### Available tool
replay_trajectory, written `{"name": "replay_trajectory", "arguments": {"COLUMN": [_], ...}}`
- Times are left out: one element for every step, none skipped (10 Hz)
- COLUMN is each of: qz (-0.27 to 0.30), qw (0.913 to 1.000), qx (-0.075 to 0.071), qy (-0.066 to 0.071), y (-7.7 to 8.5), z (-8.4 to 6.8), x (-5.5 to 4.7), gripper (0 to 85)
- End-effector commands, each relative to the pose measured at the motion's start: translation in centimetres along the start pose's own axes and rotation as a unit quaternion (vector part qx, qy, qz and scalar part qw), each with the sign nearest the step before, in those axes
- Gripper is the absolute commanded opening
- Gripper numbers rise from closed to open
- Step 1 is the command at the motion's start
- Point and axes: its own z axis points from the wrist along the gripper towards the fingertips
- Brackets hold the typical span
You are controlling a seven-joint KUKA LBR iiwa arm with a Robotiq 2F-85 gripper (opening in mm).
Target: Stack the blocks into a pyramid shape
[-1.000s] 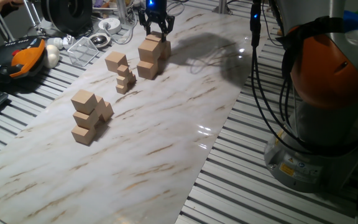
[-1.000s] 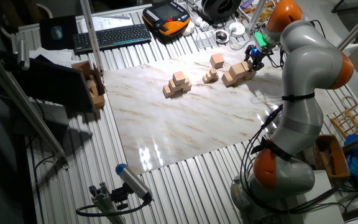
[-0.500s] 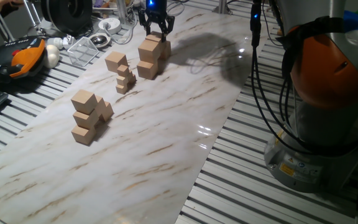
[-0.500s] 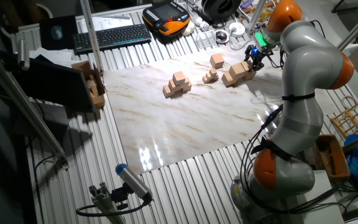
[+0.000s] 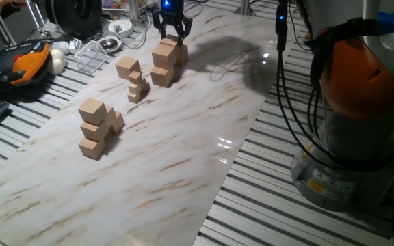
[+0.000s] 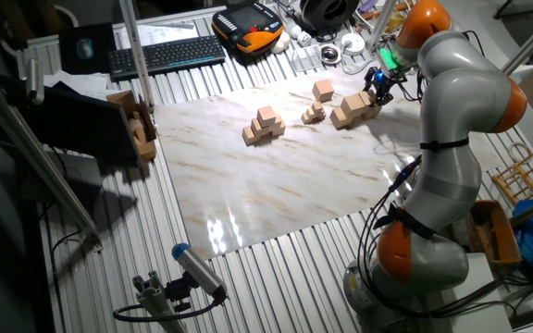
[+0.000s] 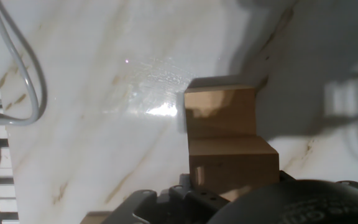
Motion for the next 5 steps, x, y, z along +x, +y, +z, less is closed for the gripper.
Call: {"name": "replay_trajectory", "arguments": {"qz": [0.0,-0.001,-0.002,-0.002,-0.002], "qw": [1.0,1.0,1.0,1.0,1.0], "qx": [0.0,0.0,0.001,0.001,0.001], "qy": [0.0,-0.001,-0.001,-0.001,-0.001], "y": [0.0,0.0,0.0,0.01,0.01], "z": [0.01,0.01,0.01,0.01,0.01], "x": [-0.01,-0.02,-0.02,-0.02,-0.02], "gripper": [0.0,0.0,0.0,0.0,0.0]}}
